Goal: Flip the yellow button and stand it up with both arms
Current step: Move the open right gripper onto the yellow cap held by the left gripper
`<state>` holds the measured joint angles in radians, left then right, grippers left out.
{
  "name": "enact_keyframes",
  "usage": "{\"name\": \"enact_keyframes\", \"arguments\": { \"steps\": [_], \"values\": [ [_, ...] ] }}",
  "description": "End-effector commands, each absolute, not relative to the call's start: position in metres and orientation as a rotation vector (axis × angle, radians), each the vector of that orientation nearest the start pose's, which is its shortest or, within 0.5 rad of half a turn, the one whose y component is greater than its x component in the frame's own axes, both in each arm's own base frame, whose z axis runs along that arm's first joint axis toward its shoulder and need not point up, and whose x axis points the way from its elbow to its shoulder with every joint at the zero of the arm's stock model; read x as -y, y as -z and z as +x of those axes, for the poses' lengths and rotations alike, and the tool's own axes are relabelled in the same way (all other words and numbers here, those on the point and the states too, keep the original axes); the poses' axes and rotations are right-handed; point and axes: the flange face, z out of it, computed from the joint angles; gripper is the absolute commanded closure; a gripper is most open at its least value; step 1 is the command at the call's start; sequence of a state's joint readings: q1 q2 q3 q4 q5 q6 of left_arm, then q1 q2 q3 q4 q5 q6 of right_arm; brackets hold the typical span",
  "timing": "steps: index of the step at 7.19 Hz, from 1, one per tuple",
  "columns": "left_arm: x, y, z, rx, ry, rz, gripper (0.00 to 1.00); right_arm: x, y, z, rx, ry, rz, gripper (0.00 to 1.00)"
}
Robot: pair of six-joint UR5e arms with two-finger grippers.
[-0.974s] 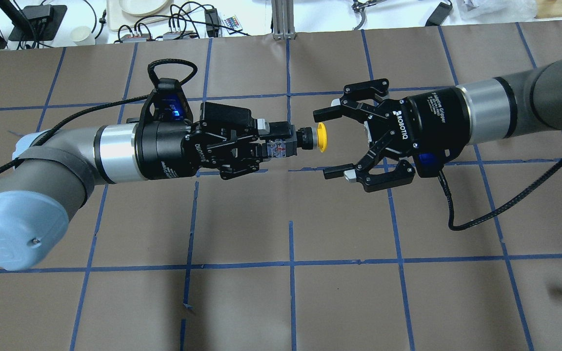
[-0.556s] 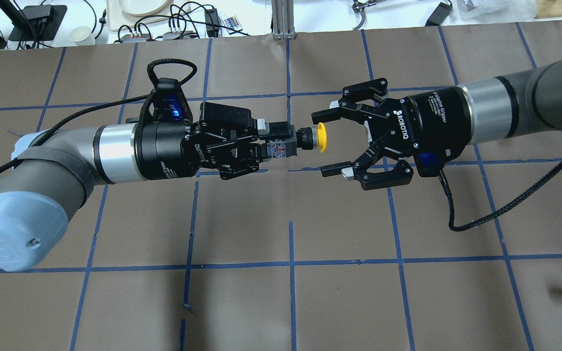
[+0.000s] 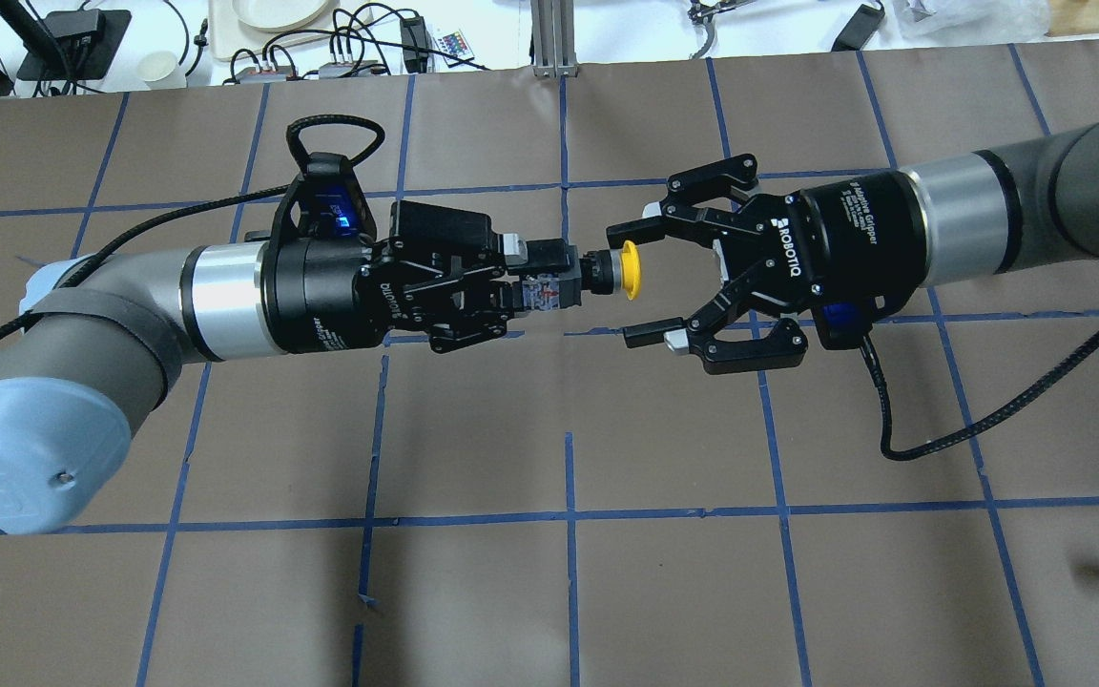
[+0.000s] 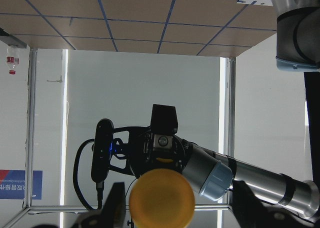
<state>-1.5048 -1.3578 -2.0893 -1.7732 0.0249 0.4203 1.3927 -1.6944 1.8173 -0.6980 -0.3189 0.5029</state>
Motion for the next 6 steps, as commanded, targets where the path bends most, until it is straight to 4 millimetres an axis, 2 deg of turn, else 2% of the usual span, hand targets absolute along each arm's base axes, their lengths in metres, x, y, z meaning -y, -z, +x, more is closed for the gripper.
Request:
{"name": "enact_keyframes", "arguments": {
  "steps": [1,2,3,4,5,6],
  "values": [
    [0.3845,-0.4091,-0.2080,1.590,0.028,0.113,0.92,0.4001,-0.4356,0.1590,-1.430,-1.152,1.243,0.84],
    [0.3845,-0.4091,-0.2080,1.590,0.028,0.113,0.91,0.4004,-0.4357,0.1584,-1.428,-1.150,1.244,0.92],
    [0.3844,-0.4090,-0.2080,1.591,0.029,0.113,0.88,0.4004,-0.4357,0.1584,-1.428,-1.150,1.244,0.94],
    [0.3842,-0.4086,-0.2080,1.595,0.030,0.111,0.81,0.4005,-0.4369,0.1578,-1.428,-1.147,1.245,0.95],
    [0.3845,-0.4082,-0.2079,1.602,0.031,0.107,0.37,0.4014,-0.4370,0.1571,-1.426,-1.146,1.246,0.95],
    [0.3851,-0.4095,-0.2079,1.595,0.076,0.157,0.01,0.4016,-0.4376,0.1571,-1.427,-1.145,1.245,0.95]
  ]
}}
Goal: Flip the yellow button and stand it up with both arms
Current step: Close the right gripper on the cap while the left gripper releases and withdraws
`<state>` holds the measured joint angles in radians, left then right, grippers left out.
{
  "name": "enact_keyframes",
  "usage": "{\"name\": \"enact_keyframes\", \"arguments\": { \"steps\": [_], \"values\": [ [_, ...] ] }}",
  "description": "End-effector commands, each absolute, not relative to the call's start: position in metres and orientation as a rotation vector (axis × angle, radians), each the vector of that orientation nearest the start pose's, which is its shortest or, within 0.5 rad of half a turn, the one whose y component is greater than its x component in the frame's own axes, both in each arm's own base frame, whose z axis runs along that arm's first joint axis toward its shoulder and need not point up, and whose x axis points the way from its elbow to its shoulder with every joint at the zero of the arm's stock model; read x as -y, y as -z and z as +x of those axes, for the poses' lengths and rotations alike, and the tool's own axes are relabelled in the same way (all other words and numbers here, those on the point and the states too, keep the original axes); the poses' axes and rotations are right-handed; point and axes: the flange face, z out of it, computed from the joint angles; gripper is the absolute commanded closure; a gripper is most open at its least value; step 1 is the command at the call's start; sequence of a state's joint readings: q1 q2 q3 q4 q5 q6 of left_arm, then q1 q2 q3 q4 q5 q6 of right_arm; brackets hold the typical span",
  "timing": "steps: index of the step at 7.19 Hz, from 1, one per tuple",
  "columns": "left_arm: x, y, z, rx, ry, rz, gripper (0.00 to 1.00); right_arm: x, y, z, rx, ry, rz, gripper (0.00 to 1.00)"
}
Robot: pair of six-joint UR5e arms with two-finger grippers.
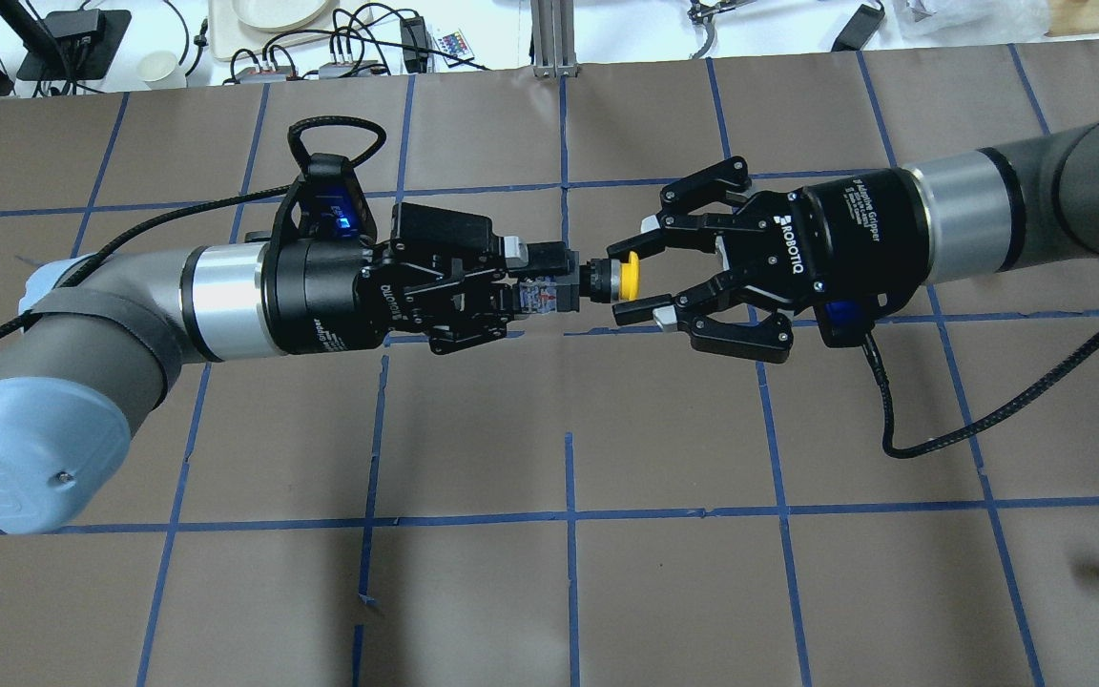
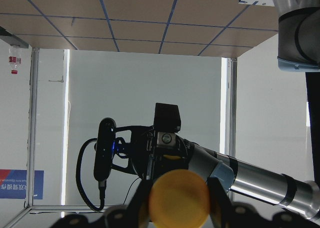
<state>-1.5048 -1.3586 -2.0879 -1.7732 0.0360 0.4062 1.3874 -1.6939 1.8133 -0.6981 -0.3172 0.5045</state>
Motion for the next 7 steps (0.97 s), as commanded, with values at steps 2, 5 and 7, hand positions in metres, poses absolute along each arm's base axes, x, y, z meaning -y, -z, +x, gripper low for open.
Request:
{"name": "enact_keyframes", "arguments": {
  "steps": [2,5,7],
  "values": [
    [0.387,-0.414,-0.207,1.592,0.102,0.187,0.00,0.403,-0.440,0.156,-1.428,-1.140,1.245,0.96],
    [0.402,-0.405,-0.175,1.710,0.090,0.222,0.00,0.418,-0.454,0.122,-1.525,-1.074,1.259,0.96],
    [0.430,-0.422,-0.115,1.995,0.001,0.231,0.00,0.429,-0.458,0.064,-1.786,-0.973,1.272,0.96]
  ]
}}
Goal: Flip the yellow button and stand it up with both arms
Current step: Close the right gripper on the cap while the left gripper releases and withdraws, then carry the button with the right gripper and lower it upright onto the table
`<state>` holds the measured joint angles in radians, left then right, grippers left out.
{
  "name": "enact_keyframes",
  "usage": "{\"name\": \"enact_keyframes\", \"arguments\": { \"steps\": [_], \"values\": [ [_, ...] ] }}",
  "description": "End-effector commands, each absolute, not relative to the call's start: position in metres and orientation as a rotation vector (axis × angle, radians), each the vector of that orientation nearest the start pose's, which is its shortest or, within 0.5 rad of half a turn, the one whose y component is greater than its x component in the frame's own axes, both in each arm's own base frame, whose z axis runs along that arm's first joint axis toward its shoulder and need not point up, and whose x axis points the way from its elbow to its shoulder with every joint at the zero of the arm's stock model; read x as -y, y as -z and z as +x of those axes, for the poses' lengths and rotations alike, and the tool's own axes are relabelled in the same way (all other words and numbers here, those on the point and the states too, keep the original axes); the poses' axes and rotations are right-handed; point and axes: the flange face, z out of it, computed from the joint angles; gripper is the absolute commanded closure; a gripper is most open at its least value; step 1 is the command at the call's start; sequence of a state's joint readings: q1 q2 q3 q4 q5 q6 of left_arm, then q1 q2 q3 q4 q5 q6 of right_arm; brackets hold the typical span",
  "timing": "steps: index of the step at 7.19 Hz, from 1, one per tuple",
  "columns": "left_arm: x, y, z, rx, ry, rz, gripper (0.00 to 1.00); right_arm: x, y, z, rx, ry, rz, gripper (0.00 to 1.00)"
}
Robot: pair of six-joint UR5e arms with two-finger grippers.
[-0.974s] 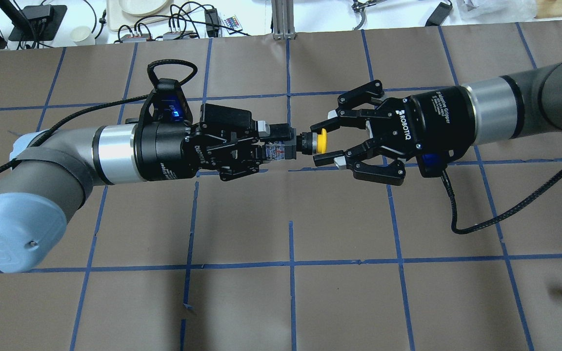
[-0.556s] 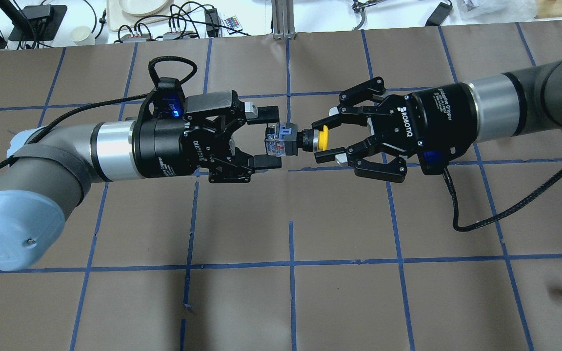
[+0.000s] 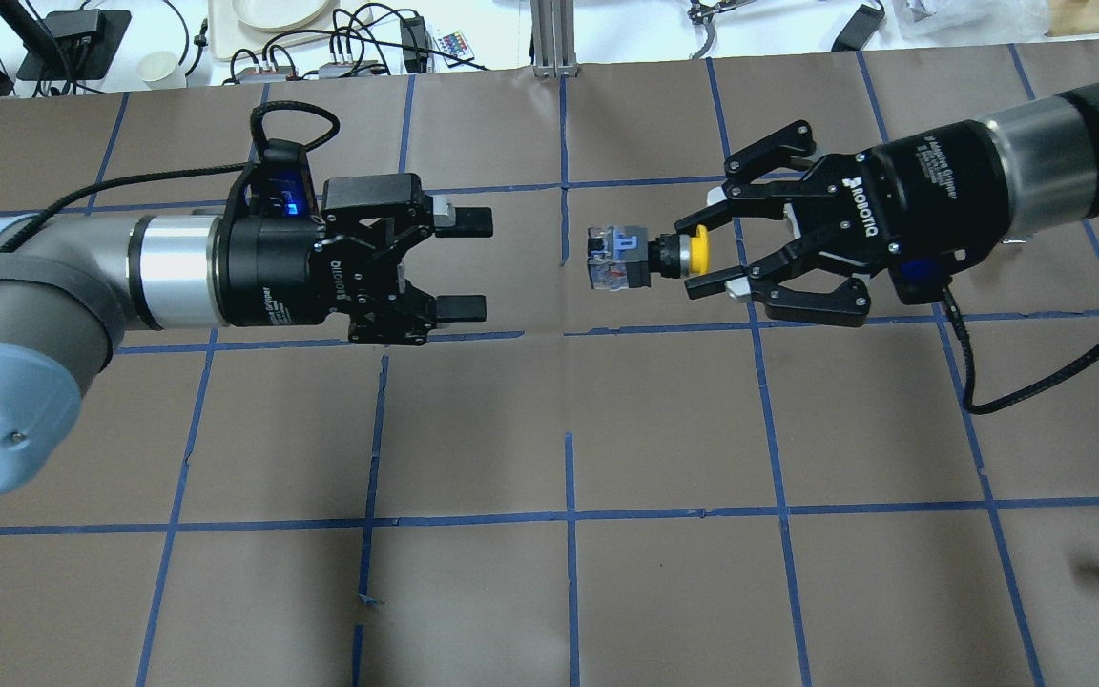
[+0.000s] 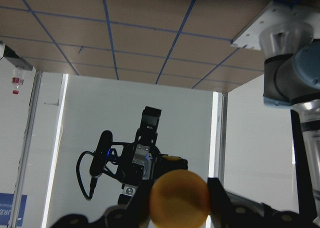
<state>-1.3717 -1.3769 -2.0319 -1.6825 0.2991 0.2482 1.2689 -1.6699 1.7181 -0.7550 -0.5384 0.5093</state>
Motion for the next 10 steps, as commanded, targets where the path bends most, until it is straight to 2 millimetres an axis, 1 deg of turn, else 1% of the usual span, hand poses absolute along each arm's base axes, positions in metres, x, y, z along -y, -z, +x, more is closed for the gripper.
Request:
{"name": "enact_keyframes", "arguments": {
  "steps": [1,2,3,4,5,6,7,8,9,10],
  "values": [
    [0.433,-0.428,-0.098,2.207,0.013,0.199,0.00,0.428,-0.447,0.050,-2.006,-0.927,1.198,0.96],
    [0.439,-0.432,-0.081,2.412,0.031,0.161,0.00,0.432,-0.446,0.042,-2.105,-0.852,1.150,0.96],
    [0.454,-0.438,-0.062,2.625,0.060,0.126,0.00,0.439,-0.446,0.033,-2.223,-0.762,1.131,0.96],
    [0.476,-0.450,-0.054,2.736,0.072,0.135,0.00,0.442,-0.440,0.025,-2.313,-0.736,1.128,0.96],
    [0.494,-0.465,-0.063,2.901,0.083,0.057,0.00,0.455,-0.430,0.011,-2.403,-0.695,1.114,0.96],
    [0.509,-0.484,-0.103,3.043,0.072,-0.014,0.00,0.455,-0.430,-0.009,-2.541,-0.619,0.951,0.96],
    [0.524,-0.500,-0.146,3.185,0.034,-0.173,0.00,0.454,-0.426,-0.032,-2.656,-0.533,0.691,0.96],
    [0.522,-0.521,-0.183,3.211,-0.026,-0.304,0.00,0.459,-0.424,-0.058,-2.798,-0.449,0.470,0.96],
    [0.526,-0.538,-0.172,3.198,-0.073,-0.280,0.00,0.465,-0.417,-0.078,-2.880,-0.420,0.283,0.96],
    [0.531,-0.537,-0.148,3.124,-0.068,-0.181,0.00,0.472,-0.404,-0.095,-2.881,-0.394,0.101,0.96]
  ]
}}
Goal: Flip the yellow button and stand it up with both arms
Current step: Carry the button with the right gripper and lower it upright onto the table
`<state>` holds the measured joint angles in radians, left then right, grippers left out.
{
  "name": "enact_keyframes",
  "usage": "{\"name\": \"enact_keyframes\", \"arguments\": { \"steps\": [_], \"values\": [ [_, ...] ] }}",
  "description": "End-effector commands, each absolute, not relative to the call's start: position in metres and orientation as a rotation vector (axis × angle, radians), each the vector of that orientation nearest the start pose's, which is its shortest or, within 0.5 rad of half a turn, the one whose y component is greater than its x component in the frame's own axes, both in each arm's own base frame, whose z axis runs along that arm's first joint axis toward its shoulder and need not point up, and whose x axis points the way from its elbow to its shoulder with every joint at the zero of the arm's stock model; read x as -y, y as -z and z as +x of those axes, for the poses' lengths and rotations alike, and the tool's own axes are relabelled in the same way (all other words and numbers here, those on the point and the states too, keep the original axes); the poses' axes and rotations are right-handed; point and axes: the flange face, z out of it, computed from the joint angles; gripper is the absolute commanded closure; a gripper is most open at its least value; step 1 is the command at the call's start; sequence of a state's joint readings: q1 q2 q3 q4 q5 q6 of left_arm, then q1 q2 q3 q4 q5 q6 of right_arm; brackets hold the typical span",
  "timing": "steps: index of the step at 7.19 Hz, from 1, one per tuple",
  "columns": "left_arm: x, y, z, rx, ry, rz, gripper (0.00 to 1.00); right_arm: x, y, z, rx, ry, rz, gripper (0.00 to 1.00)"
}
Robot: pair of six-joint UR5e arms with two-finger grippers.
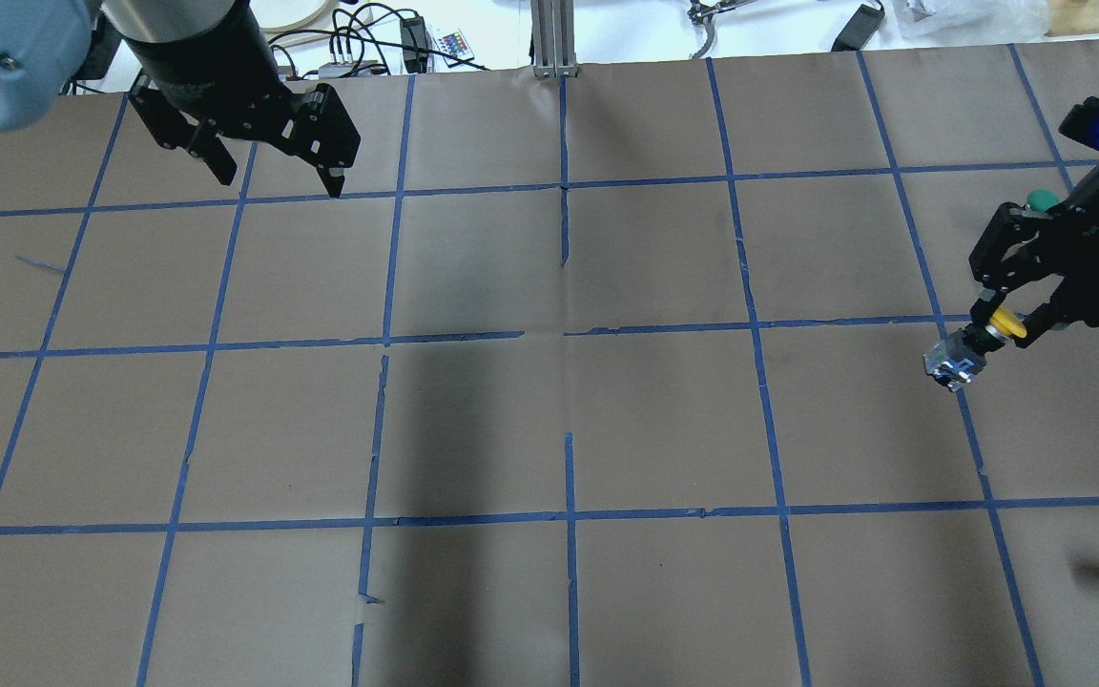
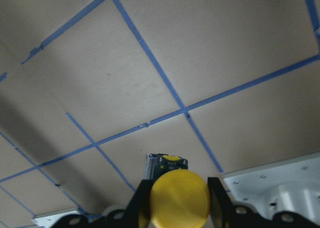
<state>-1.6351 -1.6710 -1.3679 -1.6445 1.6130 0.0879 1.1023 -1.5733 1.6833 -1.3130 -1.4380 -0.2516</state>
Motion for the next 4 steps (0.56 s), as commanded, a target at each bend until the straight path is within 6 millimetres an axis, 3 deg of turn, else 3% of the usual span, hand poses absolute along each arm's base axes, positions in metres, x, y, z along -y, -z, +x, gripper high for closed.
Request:
{"name": "enact_keyframes", "arguments": {
  "steps": [1,3,4],
  "values": [
    [0.532,-0.533,-0.129,-3.244,0.050,0.103,0.00,0.484,-0.399,-0.118,-2.935,-0.299,-0.061,0.95],
    [0.531,-0.534,-0.107,-3.149,0.061,0.056,0.00,0.483,-0.391,-0.145,-2.972,-0.256,-0.368,0.95],
    [0.538,-0.527,-0.102,-3.080,0.037,0.039,0.00,0.484,-0.374,-0.167,-2.963,-0.180,-0.595,0.95]
  ]
}}
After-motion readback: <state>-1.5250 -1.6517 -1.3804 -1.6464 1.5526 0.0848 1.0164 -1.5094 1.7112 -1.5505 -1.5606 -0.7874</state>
